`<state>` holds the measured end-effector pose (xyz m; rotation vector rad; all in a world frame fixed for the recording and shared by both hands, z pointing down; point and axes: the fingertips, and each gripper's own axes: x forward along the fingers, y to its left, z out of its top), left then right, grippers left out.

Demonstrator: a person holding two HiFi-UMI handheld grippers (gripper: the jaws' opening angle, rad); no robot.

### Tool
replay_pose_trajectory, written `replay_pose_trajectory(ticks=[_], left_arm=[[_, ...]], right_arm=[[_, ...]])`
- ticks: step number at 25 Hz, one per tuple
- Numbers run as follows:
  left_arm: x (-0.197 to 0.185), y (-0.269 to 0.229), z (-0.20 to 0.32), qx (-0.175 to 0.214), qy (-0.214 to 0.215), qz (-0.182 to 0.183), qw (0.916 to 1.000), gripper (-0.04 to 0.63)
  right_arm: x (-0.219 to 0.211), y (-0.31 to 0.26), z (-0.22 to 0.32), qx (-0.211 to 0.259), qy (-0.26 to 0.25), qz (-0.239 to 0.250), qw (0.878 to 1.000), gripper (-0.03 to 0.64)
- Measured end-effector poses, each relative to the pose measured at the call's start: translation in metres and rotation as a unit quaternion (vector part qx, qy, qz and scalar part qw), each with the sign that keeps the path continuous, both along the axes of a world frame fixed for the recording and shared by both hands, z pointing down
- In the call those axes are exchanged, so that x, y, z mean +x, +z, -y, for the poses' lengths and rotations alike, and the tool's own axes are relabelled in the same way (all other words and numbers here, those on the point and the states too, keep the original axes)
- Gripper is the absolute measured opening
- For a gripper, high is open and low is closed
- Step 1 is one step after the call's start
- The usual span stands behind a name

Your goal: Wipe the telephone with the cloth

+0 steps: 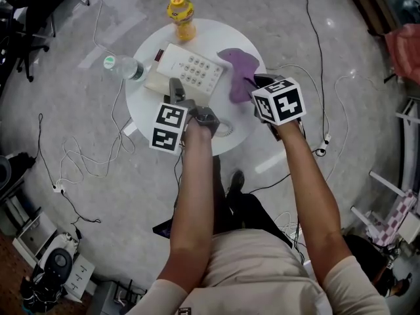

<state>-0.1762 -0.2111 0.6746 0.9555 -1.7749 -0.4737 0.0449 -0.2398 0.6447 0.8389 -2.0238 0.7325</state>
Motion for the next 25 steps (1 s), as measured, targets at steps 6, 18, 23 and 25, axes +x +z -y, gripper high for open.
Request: replay_pose_trajectory(ticks=[6,18,23,25], left_arm=[[-0.017,-0.012,-0.007,0.004,0.004,0.006,1.0000,0.273],[-0.033,-0.093,-0.014,0.071,0.059,0.018,0.9955,0.275],[-0.024,-0.140,-0.021,0.115,0.114,0.013,0.9867,0.274],[-0.017,-0.163,-0.024,0.136,0.144,0.016,0.9801,0.273]], right_arm=[[-0.006,-0.002,-0.009,-0.005,-0.008,-0.008,1.000,0.046],[-0.010,-0.044,-0.038,0.014,-0.014,0.010,1.000,0.083],[-0.004,-0.077,-0.054,0.034,-0.009,0.019,0.999,0.092],[0.000,-0.094,-0.060,0.046,-0.006,0.023,0.999,0.094]])
